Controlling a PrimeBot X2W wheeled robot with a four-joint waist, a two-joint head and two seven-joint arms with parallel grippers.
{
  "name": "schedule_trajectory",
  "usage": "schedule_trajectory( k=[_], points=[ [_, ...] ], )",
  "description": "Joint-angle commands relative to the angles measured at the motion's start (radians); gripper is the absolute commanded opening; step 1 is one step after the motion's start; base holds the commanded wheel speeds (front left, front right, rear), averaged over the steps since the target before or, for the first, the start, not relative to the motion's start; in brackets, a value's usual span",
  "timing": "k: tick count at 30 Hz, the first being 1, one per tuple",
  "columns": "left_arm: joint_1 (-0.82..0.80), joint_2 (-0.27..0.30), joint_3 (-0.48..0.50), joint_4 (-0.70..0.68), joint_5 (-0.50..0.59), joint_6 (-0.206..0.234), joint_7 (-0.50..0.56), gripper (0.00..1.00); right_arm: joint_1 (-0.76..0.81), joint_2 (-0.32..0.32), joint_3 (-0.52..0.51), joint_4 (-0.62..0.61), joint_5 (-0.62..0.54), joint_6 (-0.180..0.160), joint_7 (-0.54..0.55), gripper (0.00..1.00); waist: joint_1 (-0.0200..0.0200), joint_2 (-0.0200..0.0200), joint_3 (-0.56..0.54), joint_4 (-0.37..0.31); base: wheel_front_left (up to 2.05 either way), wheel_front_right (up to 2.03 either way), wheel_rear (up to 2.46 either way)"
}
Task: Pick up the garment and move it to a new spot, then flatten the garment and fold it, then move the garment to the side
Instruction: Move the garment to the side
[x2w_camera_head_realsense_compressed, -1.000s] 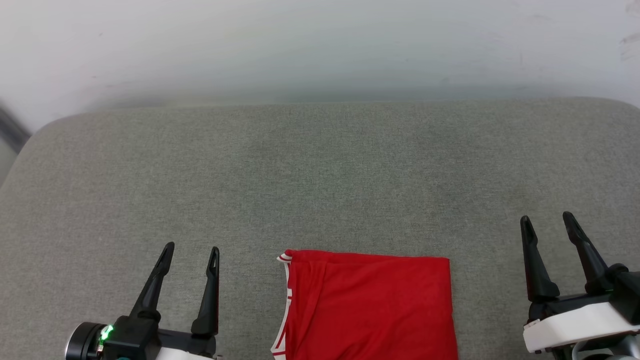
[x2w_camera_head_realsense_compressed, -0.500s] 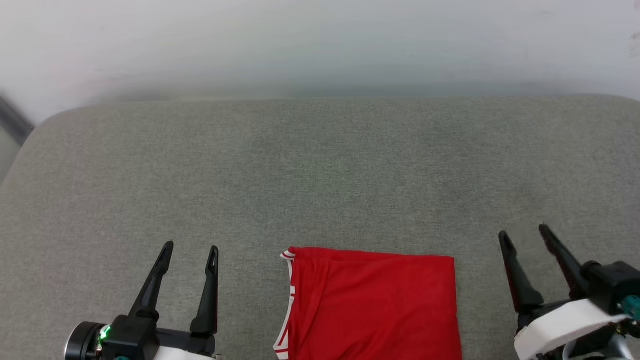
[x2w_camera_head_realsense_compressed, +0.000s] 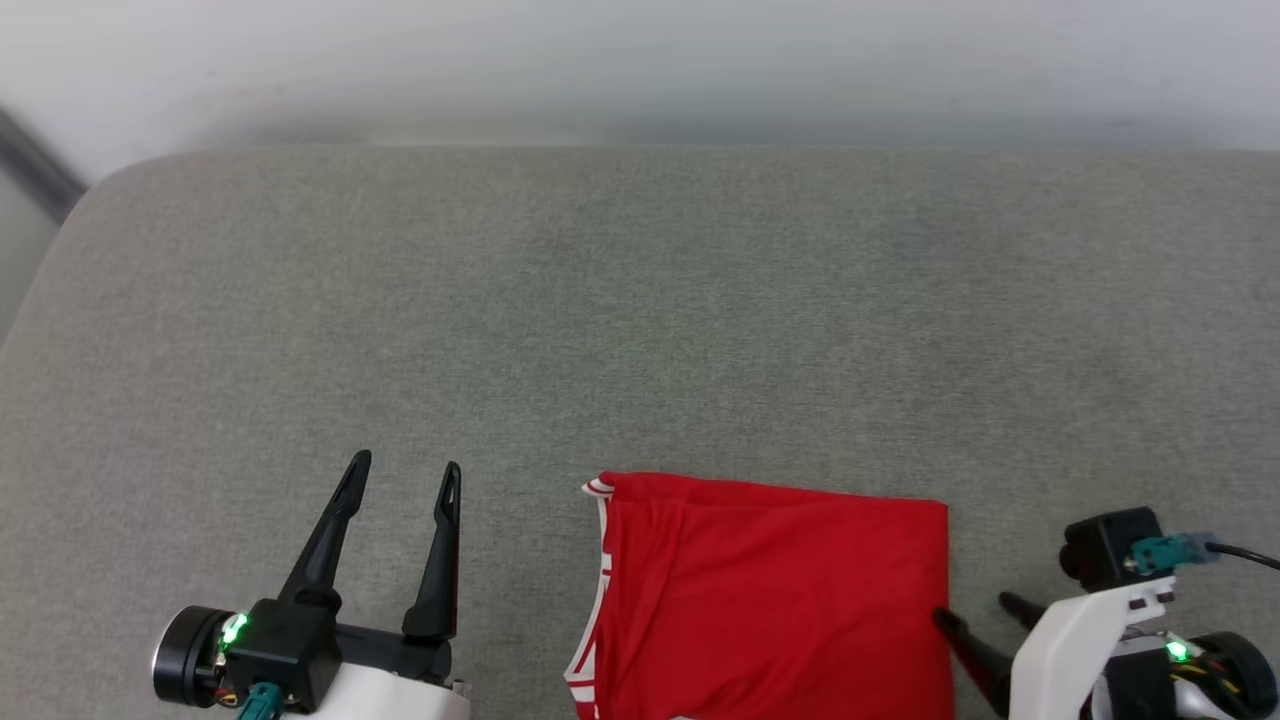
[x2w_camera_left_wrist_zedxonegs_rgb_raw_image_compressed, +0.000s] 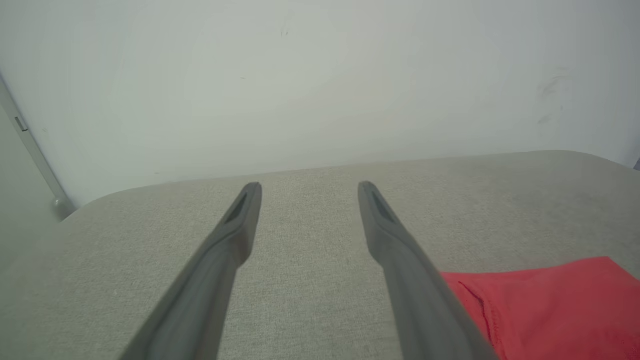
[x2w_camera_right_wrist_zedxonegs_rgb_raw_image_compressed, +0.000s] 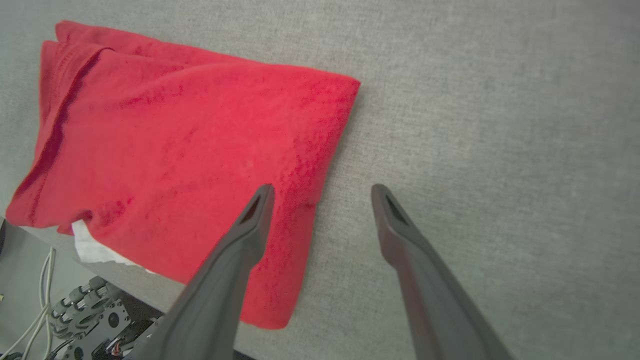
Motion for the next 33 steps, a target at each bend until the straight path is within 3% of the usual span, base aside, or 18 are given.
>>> schedule_trajectory(
  k=[1, 7, 20, 21, 22, 23, 30, 33],
  points=[
    [-0.012, -0.002, -0.003, 0.003, 0.002, -0.002, -0.002, 1.0, -0.01, 0.018, -0.003, 0.005, 0.007, 0.0, 0.029, 1.0, -0.0001, 0.0, 0.017, 0.016, 0.0, 0.0, 0.0],
    [-0.034, -0.003, -0.023, 0.017, 0.003, -0.003, -0.002, 1.0, -0.054, 0.064, -0.015, 0.059, 0.004, 0.0, 0.108, 1.0, -0.0001, 0.0, 0.048, 0.055, 0.0, 0.0, 0.0],
    [-0.053, -0.005, -0.031, 0.03, -0.034, -0.004, -0.002, 1.0, -0.078, 0.116, 0.066, 0.272, -0.033, 0.001, 0.113, 1.0, -0.0001, 0.0, 0.077, 0.103, 0.0, 0.0, 0.0],
    [-0.053, -0.005, -0.035, 0.032, -0.028, -0.004, -0.002, 1.0, -0.076, 0.112, 0.076, 0.29, -0.044, 0.001, 0.113, 0.92, -0.0001, 0.0, 0.077, 0.104, 0.0, 0.0, 0.0],
    [-0.052, -0.005, -0.041, 0.035, -0.022, -0.004, -0.002, 1.0, -0.083, 0.107, 0.086, 0.328, -0.064, 0.001, 0.095, 0.18, -0.0001, 0.0, 0.073, 0.103, 0.0, 0.0, 0.0],
    [-0.052, -0.005, -0.039, 0.035, -0.036, -0.004, -0.002, 1.0, -0.088, 0.108, 0.085, 0.336, -0.065, 0.001, 0.085, 0.0, -0.0001, 0.0, 0.07, 0.101, 0.0, 0.0, 0.0],
    [-0.046, -0.006, -0.014, 0.038, -0.047, 0.007, -0.002, 1.0, -0.163, 0.038, 0.113, 0.291, -0.094, -0.002, 0.011, 0.0, -0.0001, 0.0, 0.036, 0.049, 0.0, 0.0, 0.0],
    [-0.046, -0.006, -0.019, 0.036, -0.042, 0.01, -0.002, 1.0, -0.198, -0.036, 0.162, 0.233, -0.118, -0.001, 0.007, 0.0, -0.0001, 0.0, 0.03, 0.009, 0.0, 0.0, 0.0]
  ],
)
